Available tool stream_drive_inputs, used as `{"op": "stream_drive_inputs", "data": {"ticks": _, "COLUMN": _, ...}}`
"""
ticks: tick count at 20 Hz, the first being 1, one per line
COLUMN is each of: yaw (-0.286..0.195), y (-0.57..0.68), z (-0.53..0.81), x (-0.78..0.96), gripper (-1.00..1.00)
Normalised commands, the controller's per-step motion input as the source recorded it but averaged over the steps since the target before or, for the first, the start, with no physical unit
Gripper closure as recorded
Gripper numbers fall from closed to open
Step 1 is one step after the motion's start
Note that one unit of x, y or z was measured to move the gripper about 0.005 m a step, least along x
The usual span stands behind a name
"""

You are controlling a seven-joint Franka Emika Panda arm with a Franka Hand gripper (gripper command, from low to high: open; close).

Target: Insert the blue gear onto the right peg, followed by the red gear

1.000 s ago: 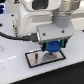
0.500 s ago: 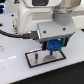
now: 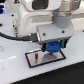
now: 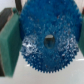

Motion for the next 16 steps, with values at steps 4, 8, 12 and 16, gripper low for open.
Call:
{"op": "stream_drive_inputs", "data": {"ticks": 4, "yaw": 0.000, "y": -0.10, "z": 0.53, "x": 0.43, "gripper": 1.00}}
{"op": "stream_drive_inputs", "data": {"ticks": 8, "yaw": 0.000, "y": -0.21, "z": 0.36, "x": 0.42, "gripper": 1.00}}
{"op": "stream_drive_inputs", "data": {"ticks": 12, "yaw": 0.000, "y": -0.06, "z": -0.01, "x": 0.24, "gripper": 1.00}}
{"op": "stream_drive_inputs", "data": {"ticks": 16, "yaw": 0.000, "y": -0.04, "z": -0.08, "x": 0.22, "gripper": 1.00}}
